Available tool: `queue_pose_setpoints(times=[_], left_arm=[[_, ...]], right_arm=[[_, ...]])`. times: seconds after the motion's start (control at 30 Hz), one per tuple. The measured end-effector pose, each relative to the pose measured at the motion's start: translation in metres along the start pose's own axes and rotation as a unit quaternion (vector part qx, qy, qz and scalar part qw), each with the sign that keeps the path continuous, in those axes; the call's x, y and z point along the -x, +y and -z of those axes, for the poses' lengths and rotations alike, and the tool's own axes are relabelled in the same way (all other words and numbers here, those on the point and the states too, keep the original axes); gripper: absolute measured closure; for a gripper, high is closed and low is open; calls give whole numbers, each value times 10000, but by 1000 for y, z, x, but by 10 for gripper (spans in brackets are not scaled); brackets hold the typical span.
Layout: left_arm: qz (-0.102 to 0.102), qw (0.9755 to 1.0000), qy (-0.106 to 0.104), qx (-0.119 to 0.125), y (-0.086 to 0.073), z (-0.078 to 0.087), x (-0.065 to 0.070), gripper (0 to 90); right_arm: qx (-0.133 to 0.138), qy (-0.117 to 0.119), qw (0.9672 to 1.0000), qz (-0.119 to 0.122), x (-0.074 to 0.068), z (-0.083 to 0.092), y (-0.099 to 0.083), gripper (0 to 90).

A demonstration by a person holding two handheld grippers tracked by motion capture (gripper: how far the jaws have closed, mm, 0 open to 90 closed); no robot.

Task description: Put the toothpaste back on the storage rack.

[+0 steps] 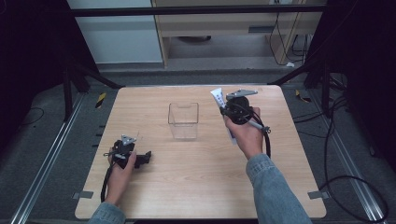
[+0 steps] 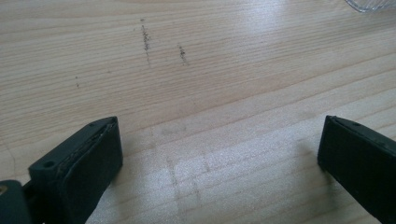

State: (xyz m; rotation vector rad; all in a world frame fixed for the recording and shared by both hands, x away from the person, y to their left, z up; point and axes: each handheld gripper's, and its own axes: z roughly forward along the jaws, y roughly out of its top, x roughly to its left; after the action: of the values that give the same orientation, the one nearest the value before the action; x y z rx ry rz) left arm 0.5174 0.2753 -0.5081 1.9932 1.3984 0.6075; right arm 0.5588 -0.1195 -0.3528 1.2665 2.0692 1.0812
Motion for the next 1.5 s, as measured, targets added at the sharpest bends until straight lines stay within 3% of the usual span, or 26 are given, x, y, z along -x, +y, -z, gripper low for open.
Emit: queue_pose_setpoints(times=[0.6,1.5], left_arm=[[-3,10000,-1,-3,0,0,0,0],[-8,10000,1,3,0,0,0,0]], right_arm=[[433,20,9991,14,-12,-3,40,789],[616,-17,9976,306,-35,-22,85,789]])
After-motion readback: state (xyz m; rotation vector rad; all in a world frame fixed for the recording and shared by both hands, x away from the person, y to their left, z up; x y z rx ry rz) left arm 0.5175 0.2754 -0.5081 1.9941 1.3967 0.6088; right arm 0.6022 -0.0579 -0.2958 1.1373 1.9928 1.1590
